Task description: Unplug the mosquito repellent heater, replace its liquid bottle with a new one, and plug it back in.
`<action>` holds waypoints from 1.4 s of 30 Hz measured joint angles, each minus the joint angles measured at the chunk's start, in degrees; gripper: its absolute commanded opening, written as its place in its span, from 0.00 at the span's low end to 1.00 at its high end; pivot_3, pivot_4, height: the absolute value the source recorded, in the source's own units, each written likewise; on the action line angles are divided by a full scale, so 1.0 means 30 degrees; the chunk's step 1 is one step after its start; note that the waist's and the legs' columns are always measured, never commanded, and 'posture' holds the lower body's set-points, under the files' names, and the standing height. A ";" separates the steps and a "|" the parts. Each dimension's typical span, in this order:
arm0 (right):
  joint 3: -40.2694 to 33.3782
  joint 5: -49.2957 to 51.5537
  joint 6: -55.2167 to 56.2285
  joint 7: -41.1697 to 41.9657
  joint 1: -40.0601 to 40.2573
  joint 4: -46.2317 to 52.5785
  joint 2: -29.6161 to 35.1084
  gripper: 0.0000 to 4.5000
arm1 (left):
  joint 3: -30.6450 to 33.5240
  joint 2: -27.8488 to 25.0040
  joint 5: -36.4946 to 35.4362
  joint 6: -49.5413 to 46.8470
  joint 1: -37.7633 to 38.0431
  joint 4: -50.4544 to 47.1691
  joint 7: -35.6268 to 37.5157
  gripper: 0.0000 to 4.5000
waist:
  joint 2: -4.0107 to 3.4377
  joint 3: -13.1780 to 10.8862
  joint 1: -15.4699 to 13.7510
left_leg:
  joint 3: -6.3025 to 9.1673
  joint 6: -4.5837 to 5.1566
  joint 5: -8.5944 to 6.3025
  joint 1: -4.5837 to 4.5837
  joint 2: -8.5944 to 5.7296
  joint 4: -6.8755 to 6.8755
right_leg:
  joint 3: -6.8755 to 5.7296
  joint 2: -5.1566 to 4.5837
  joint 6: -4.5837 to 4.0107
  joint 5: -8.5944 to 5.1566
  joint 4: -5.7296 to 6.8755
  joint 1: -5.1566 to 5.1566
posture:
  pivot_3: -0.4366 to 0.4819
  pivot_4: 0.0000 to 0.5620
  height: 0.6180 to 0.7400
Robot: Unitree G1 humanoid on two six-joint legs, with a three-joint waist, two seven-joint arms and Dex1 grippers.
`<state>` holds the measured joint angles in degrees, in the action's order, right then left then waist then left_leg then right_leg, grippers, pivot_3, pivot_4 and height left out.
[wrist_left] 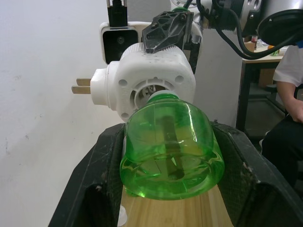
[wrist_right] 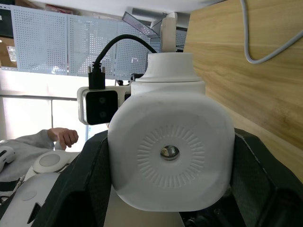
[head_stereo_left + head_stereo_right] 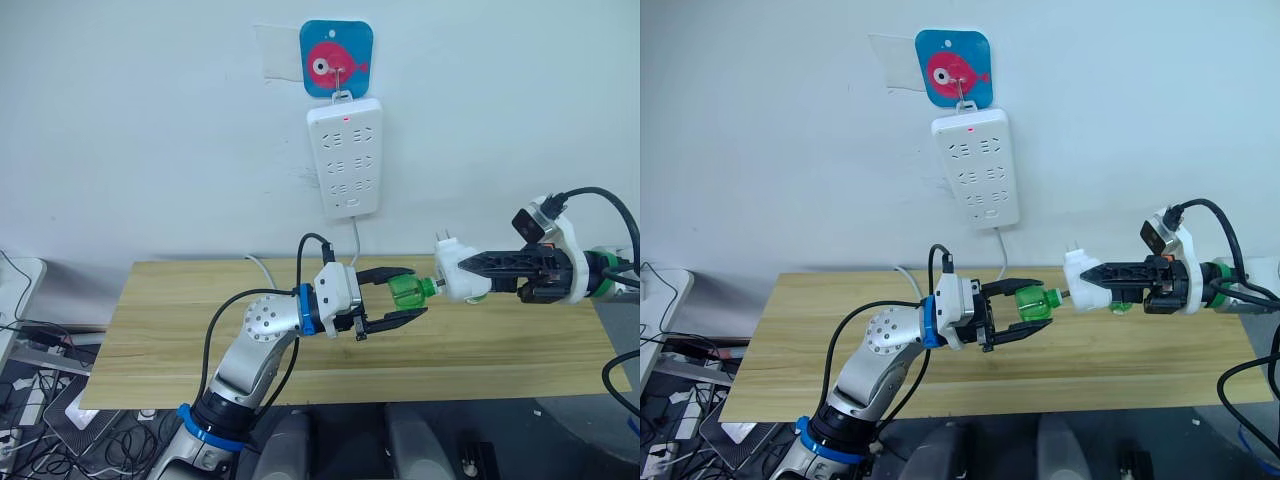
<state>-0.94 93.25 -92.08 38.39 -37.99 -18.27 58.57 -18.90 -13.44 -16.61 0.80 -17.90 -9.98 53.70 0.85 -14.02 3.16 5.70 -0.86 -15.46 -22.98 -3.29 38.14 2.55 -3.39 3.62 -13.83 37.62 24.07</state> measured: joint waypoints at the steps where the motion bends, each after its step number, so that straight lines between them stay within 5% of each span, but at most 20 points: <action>1: -0.0003 0.0108 0.0000 -0.0079 0.0000 -0.0001 0.0001 0.66 | 0.0001 0.0001 0.0004 0.0030 -0.0020 0.0074 0.0014 0.50 | 0.0000 0.0000 -0.0001 | -0.0001 0.0000 0.0000 0.0000 0.0000 0.0000 | 0.0000 0.0000 0.0000 0.0000 0.0000 0.0001 | 0.36 0.45 1.00; 27: -0.0027 0.1018 0.0003 -0.0840 -0.0094 0.0120 -0.0108 0.66 | -0.0002 0.0615 -0.0005 -0.0136 -0.1039 0.0872 -0.0108 0.50 | -0.0002 0.0002 -0.0007 | 0.0000 0.0003 0.0000 -0.0002 0.0001 0.0000 | 0.0001 0.0004 0.0001 0.0000 -0.0002 0.0002 | 0.36 0.43 1.00; 42: 0.0708 0.4595 0.1746 -0.4616 0.0168 0.1901 0.0335 0.66 | 0.0277 0.0539 0.0024 0.0275 -0.1069 0.0927 0.0199 0.50 | -0.0001 0.0001 0.0016 | 0.0006 0.0003 0.0001 -0.0010 0.0001 0.0000 | -0.0004 0.0004 0.0001 0.0000 -0.0008 0.0001 | 0.35 0.43 1.00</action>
<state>1.18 107.04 -86.84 24.54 -37.49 -12.56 59.57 -18.07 -11.82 -16.54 1.63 -21.11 -7.20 54.29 0.85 -14.02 3.20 5.72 -0.85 -15.45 -23.01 -3.28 38.14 2.53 -3.38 3.62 -13.83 37.60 24.07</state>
